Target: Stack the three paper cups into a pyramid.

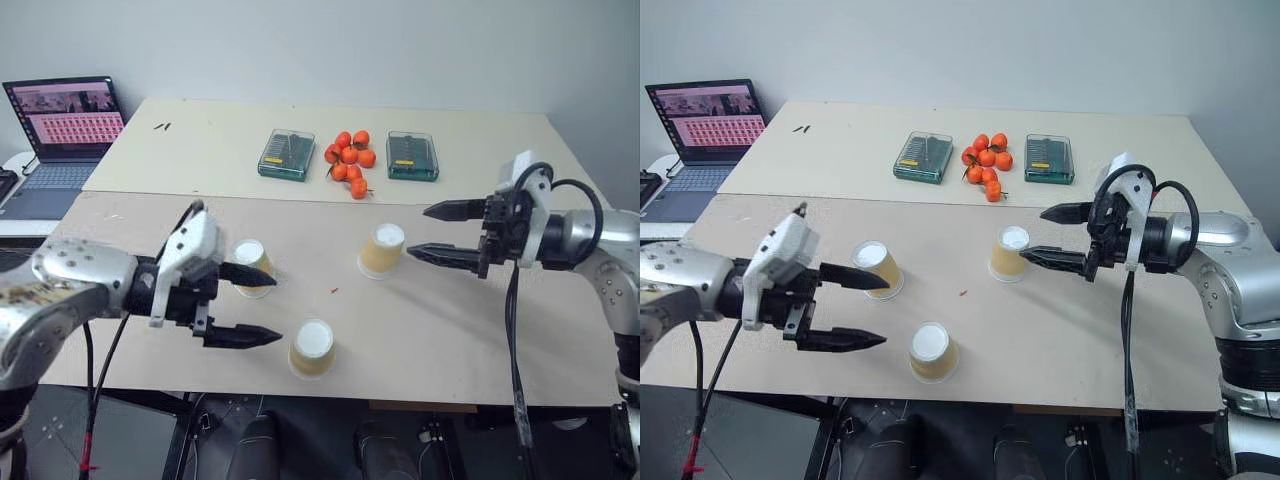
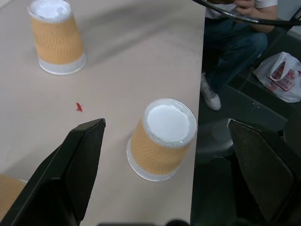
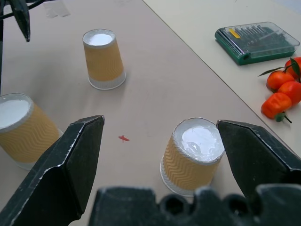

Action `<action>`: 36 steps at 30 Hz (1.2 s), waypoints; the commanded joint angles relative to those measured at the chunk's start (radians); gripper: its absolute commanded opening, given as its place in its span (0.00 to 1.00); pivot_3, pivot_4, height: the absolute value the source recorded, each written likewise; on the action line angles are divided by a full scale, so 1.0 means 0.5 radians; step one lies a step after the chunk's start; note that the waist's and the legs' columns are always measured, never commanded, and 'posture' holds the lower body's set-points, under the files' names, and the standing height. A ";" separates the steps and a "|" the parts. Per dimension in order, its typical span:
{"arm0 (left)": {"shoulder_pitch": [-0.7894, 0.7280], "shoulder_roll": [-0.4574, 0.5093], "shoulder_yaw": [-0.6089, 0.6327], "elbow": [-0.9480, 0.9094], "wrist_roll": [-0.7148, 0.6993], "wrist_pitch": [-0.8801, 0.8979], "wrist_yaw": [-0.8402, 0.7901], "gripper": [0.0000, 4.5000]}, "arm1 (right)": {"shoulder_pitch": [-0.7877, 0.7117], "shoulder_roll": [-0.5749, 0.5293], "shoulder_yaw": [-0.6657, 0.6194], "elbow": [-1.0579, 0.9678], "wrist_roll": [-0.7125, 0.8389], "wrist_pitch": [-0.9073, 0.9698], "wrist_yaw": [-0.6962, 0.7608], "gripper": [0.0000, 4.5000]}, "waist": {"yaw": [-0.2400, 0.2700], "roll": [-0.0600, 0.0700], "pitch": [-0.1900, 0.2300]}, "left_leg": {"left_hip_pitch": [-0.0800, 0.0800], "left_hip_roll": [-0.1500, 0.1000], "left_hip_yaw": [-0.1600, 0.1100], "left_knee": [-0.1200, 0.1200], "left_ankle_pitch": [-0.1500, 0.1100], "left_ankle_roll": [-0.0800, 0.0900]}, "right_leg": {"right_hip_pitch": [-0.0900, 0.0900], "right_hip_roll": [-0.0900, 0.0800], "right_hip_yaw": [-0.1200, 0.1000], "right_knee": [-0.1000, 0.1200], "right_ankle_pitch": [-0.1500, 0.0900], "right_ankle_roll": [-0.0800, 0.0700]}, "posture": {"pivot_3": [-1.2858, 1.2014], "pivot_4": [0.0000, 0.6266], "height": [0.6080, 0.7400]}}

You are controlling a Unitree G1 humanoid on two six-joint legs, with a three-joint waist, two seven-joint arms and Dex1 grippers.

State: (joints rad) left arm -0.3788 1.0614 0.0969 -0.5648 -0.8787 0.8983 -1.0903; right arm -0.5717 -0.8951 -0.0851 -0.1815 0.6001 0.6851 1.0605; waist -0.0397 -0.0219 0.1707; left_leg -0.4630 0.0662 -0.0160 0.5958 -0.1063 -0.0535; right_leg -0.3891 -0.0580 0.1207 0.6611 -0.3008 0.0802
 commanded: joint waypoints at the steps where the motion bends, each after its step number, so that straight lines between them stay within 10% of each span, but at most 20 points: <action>1: -0.076 -0.013 0.047 0.041 0.040 -0.091 -0.001 0.99 | -0.014 -0.006 -0.056 -0.008 -0.005 -0.061 0.015 1.00 | 0.006 0.000 0.000 | 0.000 0.000 0.000 0.001 0.000 0.000 | 0.000 0.000 0.000 0.000 0.000 0.000 | 0.52 0.24 0.96; 14: -0.070 0.119 0.502 0.168 -0.225 0.132 0.084 0.99 | 0.192 -0.143 -0.109 -0.275 0.257 0.043 0.338 1.00 | -0.009 -0.001 0.001 | 0.002 0.000 0.000 0.001 0.000 0.000 | 0.000 0.000 0.000 0.004 -0.003 0.001 | 0.52 0.24 0.96; 36: 0.299 0.420 0.545 0.096 0.075 -0.149 -0.291 0.99 | -0.024 0.324 0.596 -0.609 0.111 0.238 0.021 1.00 | 0.009 -0.010 0.003 | 0.004 0.004 0.003 -0.004 -0.001 0.000 | -0.002 0.001 -0.001 0.006 -0.009 -0.007 | 0.52 0.24 0.96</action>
State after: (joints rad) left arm -0.2220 1.2540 0.3488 -0.5034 -0.8476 0.8481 -1.2260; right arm -0.5944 -0.7124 0.2283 -0.4266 0.6151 0.7836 1.0453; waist -0.0354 -0.0269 0.1722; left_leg -0.4610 0.0681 -0.0147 0.5939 -0.1068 -0.0537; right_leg -0.3902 -0.0577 0.1203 0.6639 -0.3052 0.0765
